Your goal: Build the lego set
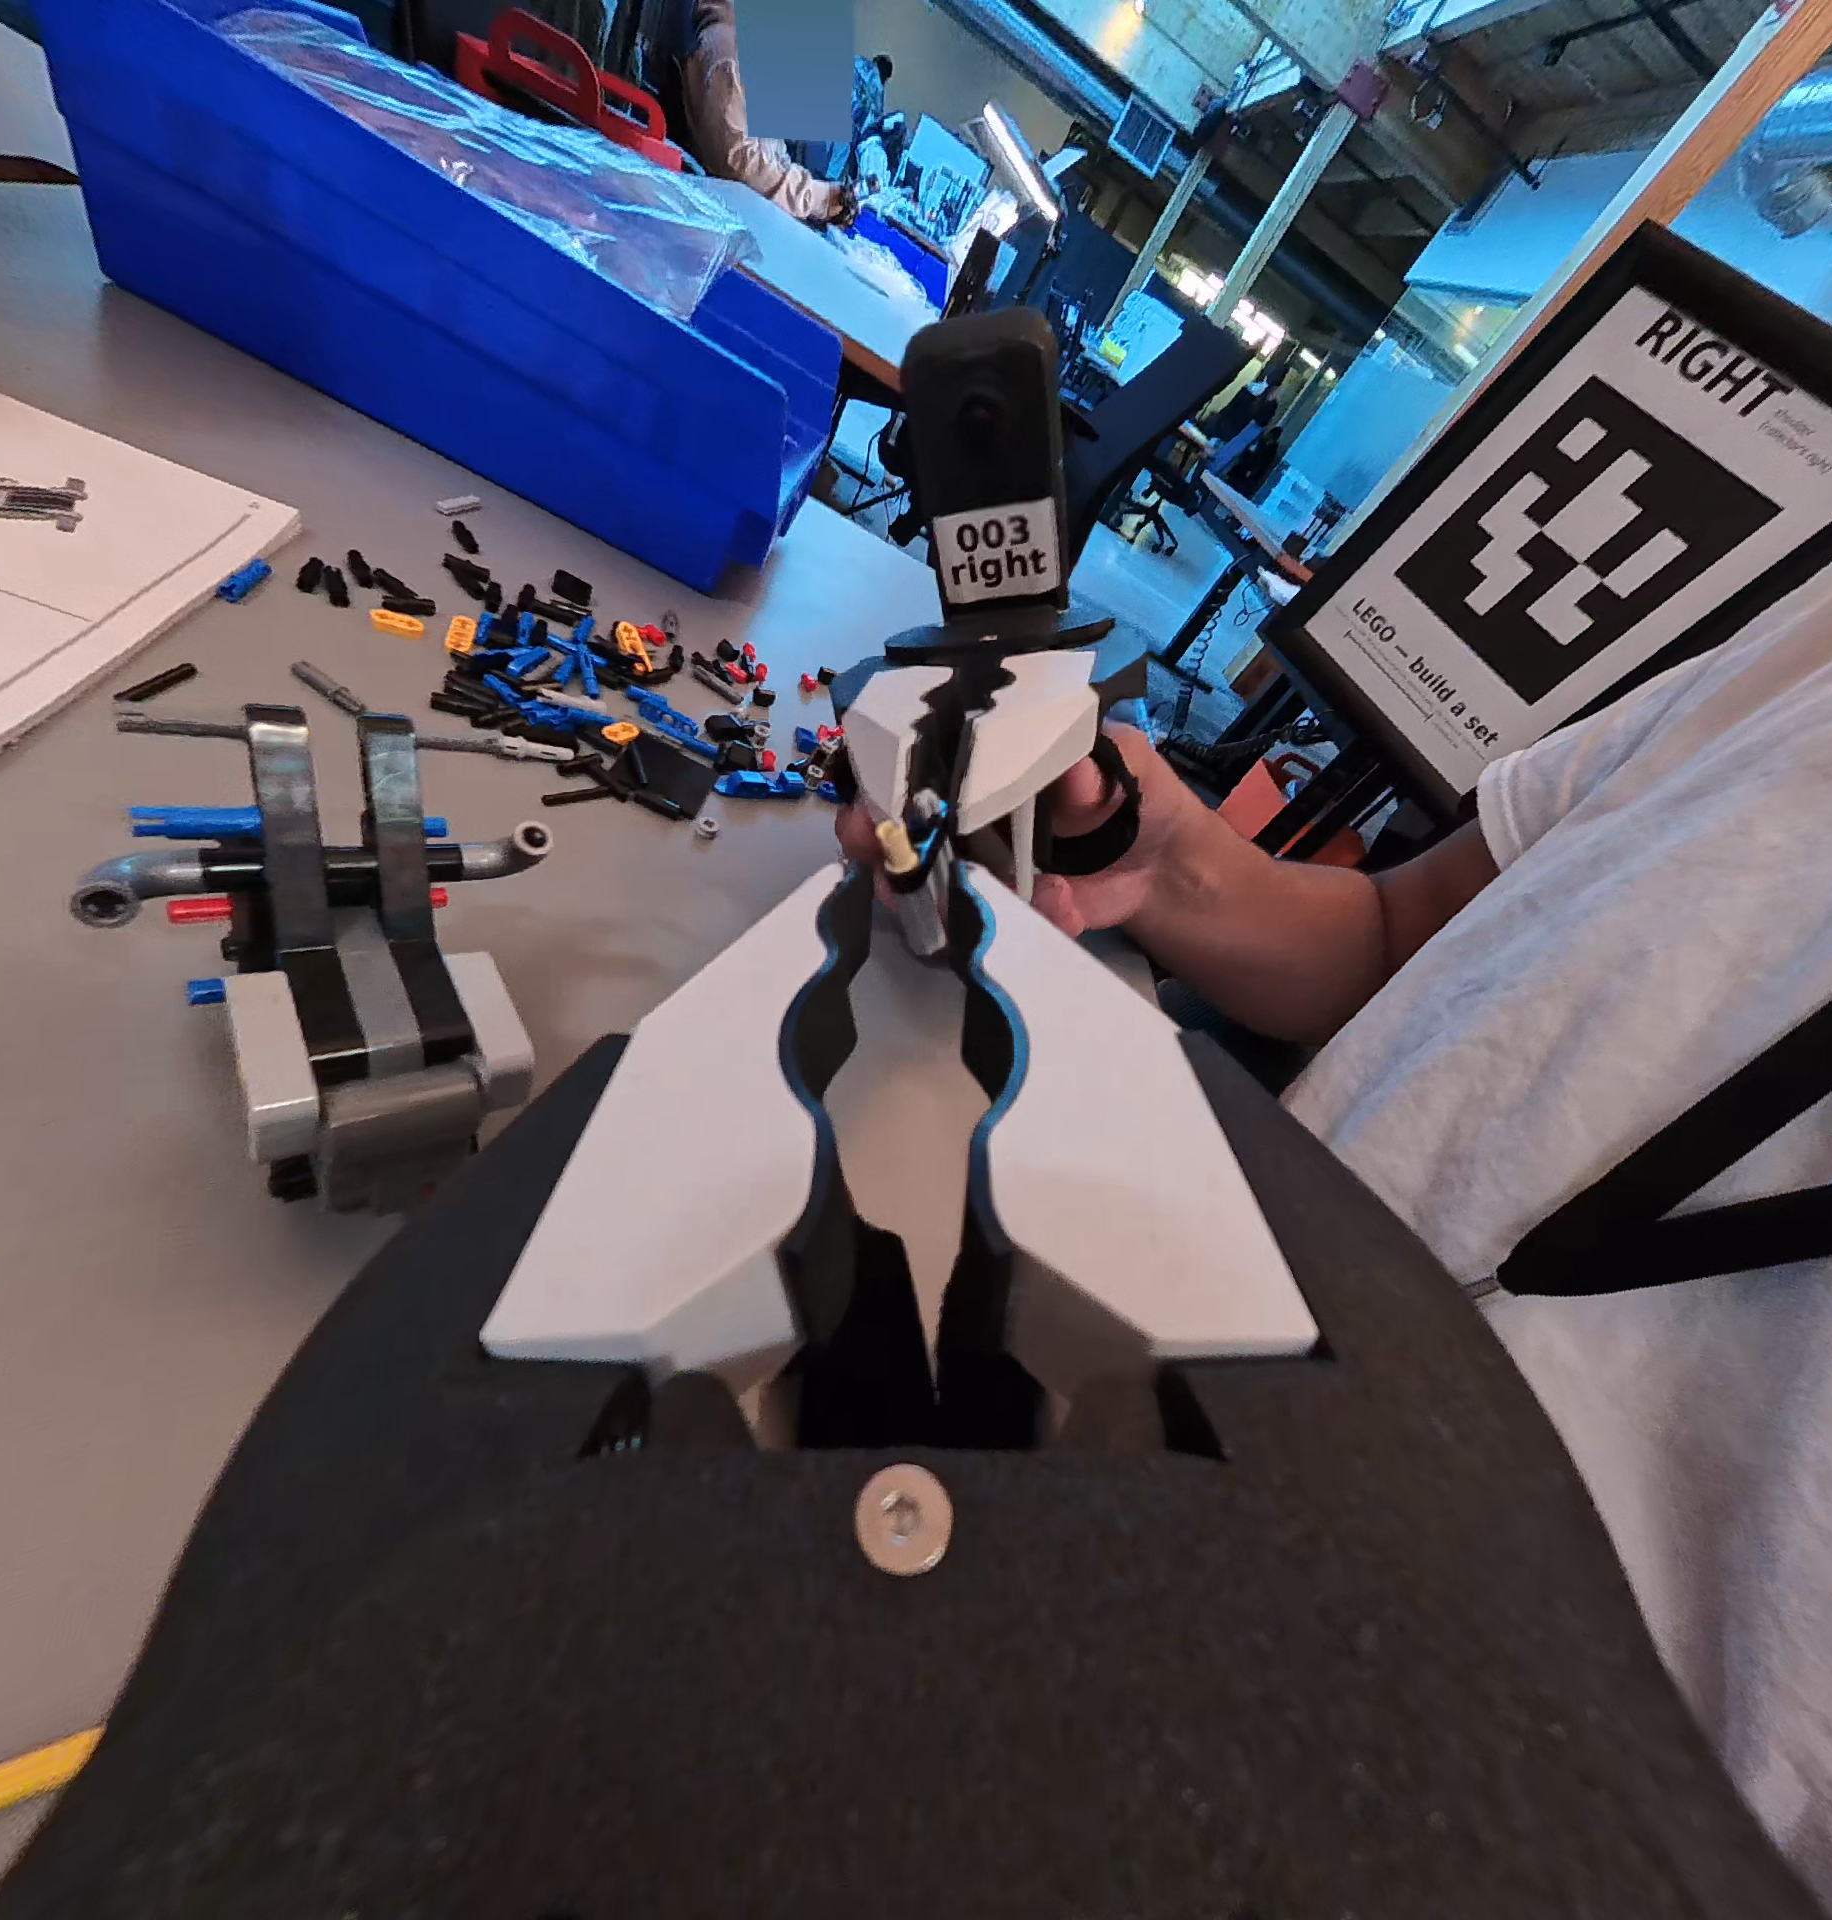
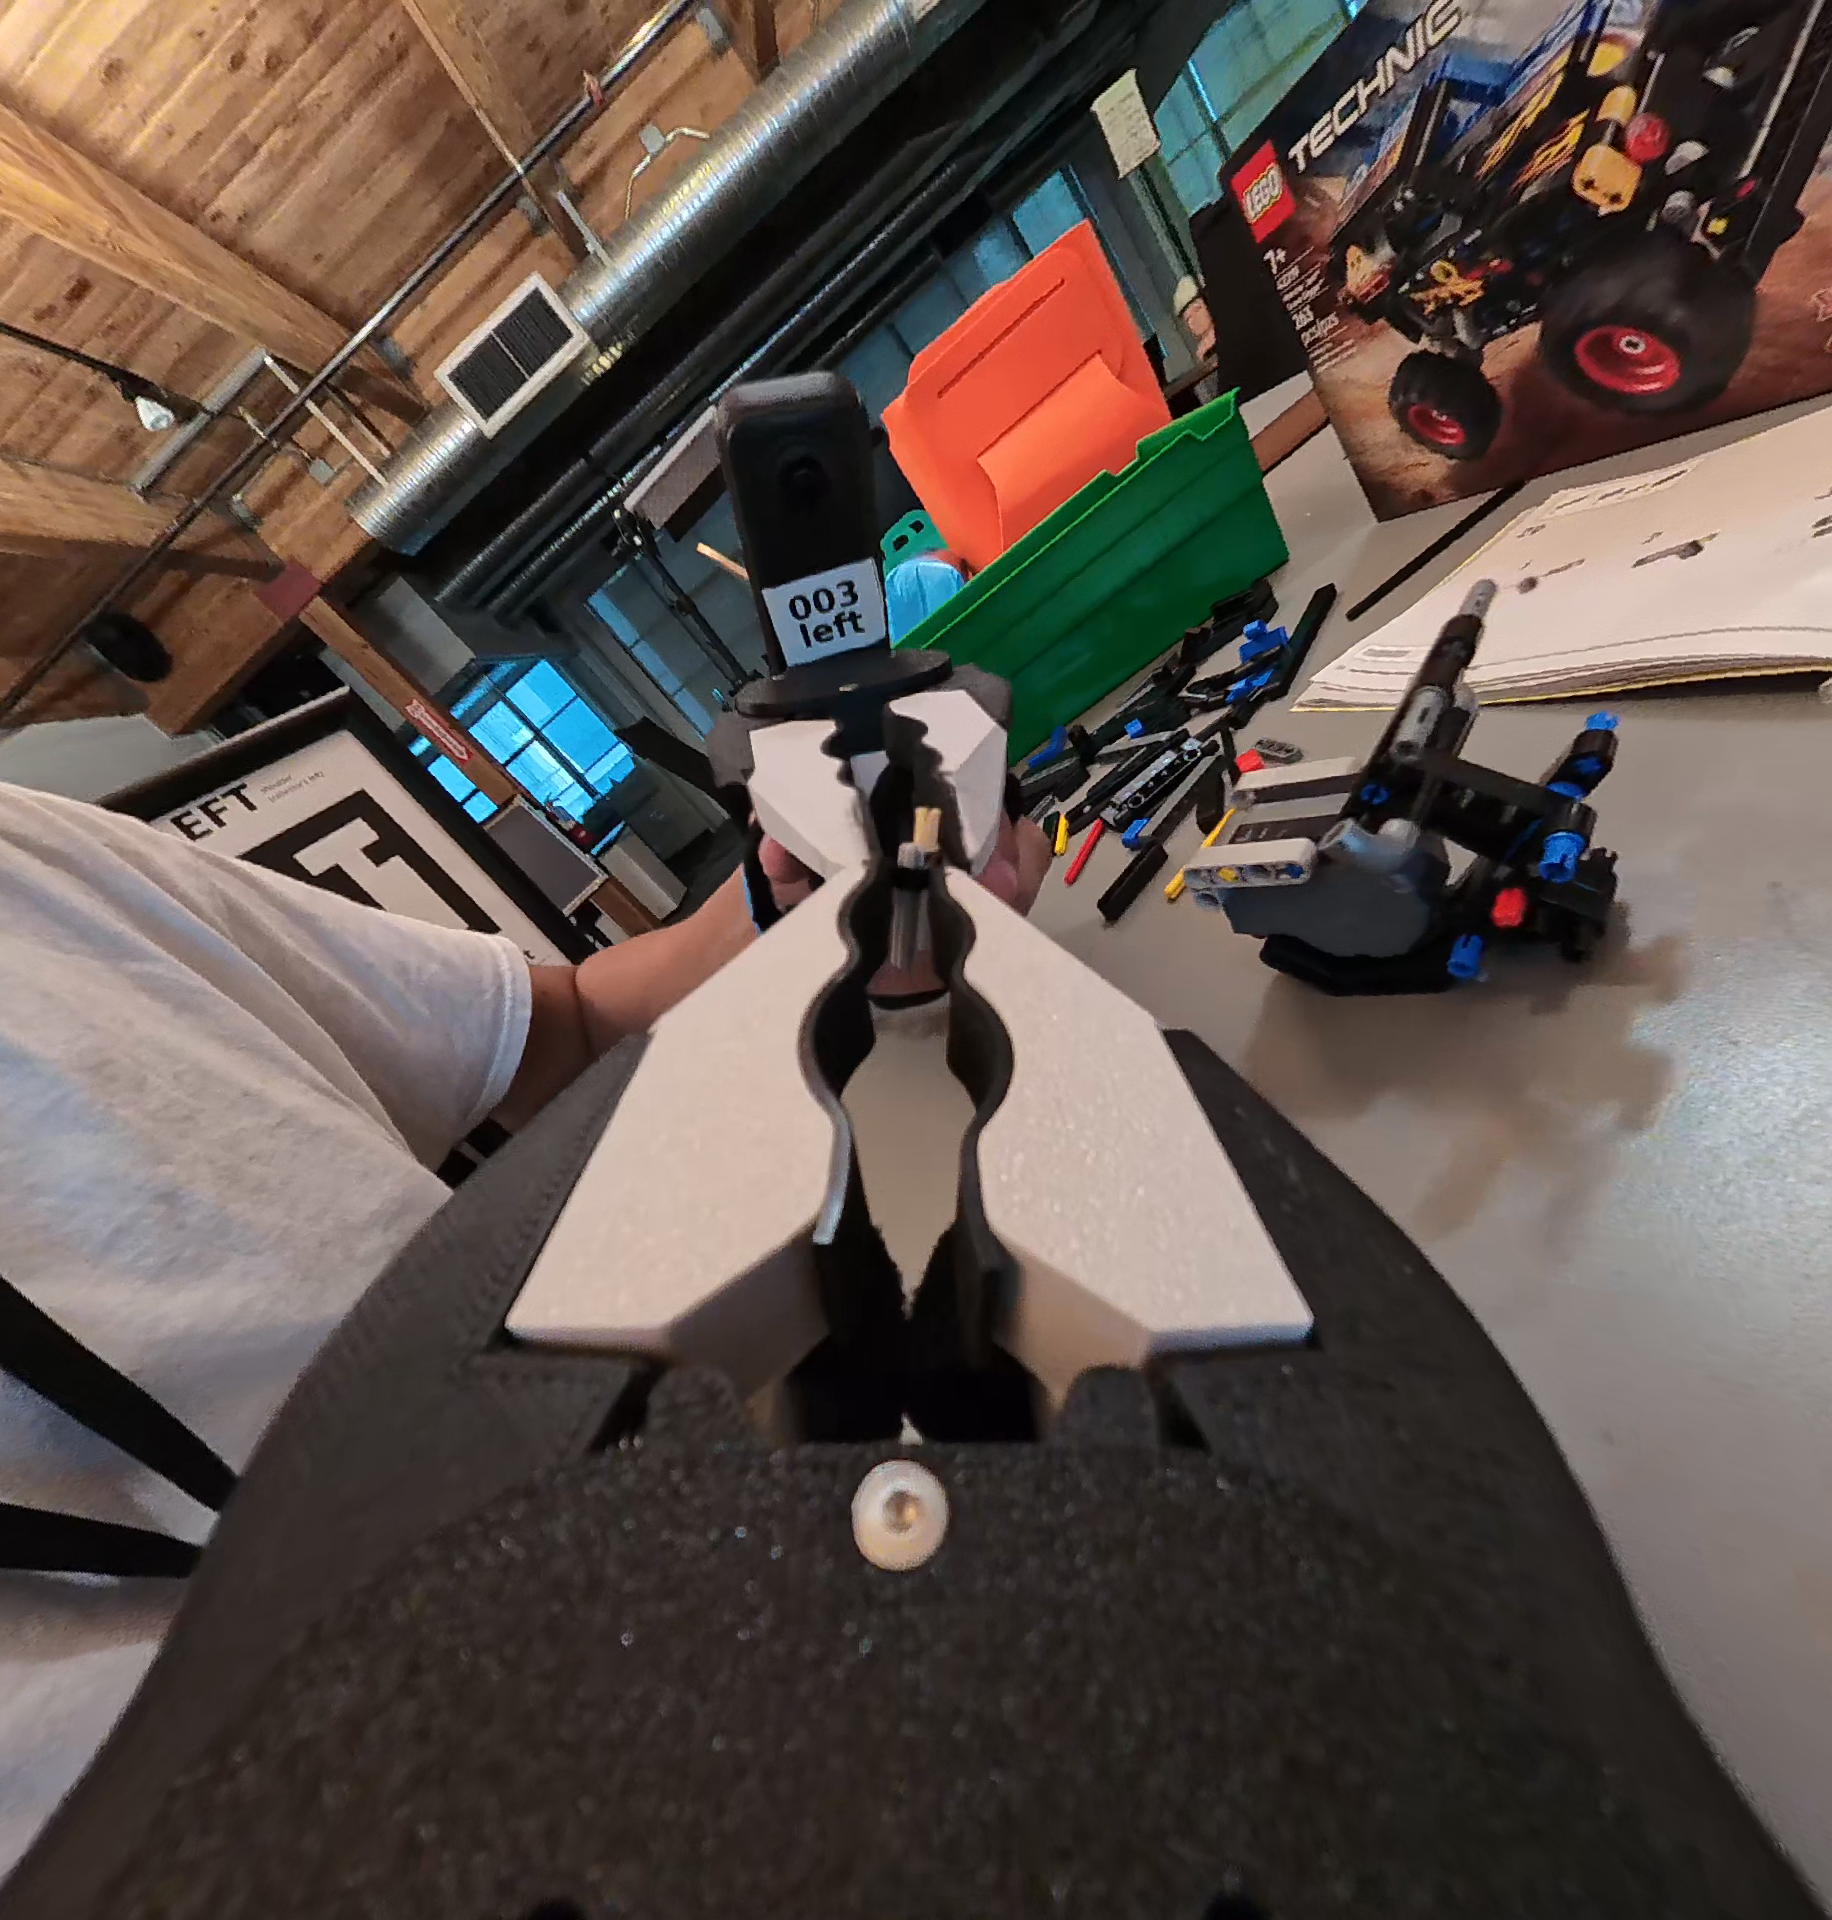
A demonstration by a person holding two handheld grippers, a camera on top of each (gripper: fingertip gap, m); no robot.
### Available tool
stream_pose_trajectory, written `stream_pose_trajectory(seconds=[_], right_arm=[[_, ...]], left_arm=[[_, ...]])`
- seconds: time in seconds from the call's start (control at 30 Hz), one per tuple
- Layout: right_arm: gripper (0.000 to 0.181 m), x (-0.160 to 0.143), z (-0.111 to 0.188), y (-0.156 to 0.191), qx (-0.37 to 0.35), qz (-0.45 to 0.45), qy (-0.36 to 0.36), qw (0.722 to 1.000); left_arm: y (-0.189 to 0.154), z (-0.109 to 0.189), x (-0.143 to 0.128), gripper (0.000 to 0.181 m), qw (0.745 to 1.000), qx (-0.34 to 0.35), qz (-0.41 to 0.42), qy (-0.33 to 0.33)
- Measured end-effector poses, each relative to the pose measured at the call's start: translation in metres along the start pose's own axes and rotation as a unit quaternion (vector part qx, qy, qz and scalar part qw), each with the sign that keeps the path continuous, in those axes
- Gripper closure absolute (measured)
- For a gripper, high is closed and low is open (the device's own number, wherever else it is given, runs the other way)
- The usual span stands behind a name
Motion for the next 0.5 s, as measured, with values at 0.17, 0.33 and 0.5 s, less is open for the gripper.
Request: stream_pose_trajectory(seconds=[0.17, 0.33, 0.5], right_arm=[[0.176, 0.005, -0.001, 0.002, 0.026, -0.033, -0.014, 0.999], [0.176, 0.002, -0.005, -0.001, 0.014, -0.035, -0.009, 0.999], [0.145, -0.003, 0.012, -0.035, -0.164, 0.109, 0.078, 0.977]], left_arm=[[0.002, -0.002, 0.003, 0.168, 0.999, -0.008, 0.027, -0.03], [0.002, -0.003, 0.002, 0.175, 0.999, -0.009, 0.026, -0.033], [0.014, 0.006, -0.008, 0.175, 0.999, 0.007, 0.044, -0.009]])
Point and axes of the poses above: each gripper's, where its closed fingertips meet, z back along the fingers, x out of its top, y = z × x across the jaws, the point moved 1 cm from there along z, back along the fingers, and after that the axes turned 15 degrees about -z, right-handed, at the moved point
